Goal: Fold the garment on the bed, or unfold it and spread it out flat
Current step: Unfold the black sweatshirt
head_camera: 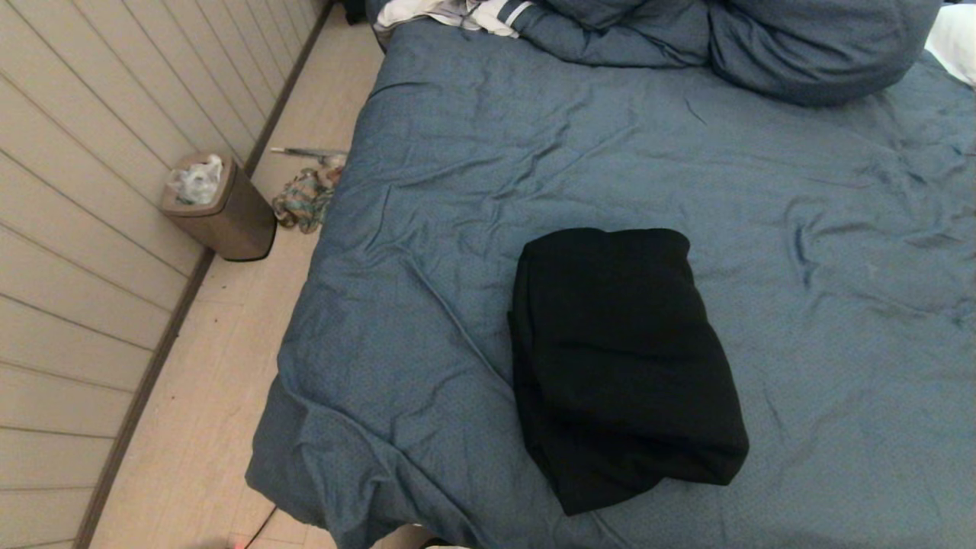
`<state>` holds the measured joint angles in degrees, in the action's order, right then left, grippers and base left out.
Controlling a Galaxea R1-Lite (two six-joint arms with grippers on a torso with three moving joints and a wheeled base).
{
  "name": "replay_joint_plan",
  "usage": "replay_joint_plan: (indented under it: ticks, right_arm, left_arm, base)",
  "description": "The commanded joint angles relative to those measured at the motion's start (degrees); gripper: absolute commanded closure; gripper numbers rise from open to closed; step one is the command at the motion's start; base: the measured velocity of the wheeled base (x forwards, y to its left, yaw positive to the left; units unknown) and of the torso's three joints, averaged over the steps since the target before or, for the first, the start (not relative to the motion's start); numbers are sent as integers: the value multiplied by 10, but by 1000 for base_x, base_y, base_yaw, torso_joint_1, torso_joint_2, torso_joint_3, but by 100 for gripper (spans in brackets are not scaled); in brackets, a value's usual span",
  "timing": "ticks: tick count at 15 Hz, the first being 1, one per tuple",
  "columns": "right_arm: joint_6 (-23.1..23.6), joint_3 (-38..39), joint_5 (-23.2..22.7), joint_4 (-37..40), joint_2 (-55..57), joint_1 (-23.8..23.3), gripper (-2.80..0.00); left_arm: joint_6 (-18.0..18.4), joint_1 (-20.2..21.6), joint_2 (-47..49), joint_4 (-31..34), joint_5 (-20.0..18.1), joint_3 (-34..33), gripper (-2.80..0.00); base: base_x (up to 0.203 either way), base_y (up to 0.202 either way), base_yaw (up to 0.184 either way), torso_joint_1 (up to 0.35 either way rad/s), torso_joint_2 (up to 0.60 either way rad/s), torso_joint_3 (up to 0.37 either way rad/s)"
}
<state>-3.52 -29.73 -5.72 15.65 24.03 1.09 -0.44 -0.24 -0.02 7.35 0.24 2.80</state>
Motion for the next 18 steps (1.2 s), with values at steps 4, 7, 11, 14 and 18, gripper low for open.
replay_joint_plan:
  ticks: [4, 7, 11, 14, 18]
  right_arm:
    - [-18, -251, -9, 16, 402, 57, 0]
    - [-27, -354, 88, 34, 565, 223, 0]
    - [-25, -416, 180, 41, 699, 404, 0]
    - [-1, -428, 216, 41, 741, 449, -280]
    - [20, -433, 225, 18, 780, 456, -280]
  left_arm:
    - [0, 0, 0, 0, 0, 0, 0]
    - [0, 0, 0, 0, 0, 0, 0]
    - [0, 0, 0, 0, 0, 0, 0]
    - [0, 0, 0, 0, 0, 0, 0]
    - [0, 0, 0, 0, 0, 0, 0]
  base:
    - [0, 0, 0, 0, 0, 0]
    - [0, 0, 0, 0, 0, 0]
    - [0, 0, 0, 0, 0, 0]
    - [0, 0, 0, 0, 0, 0]
    - [0, 0, 0, 0, 0, 0]
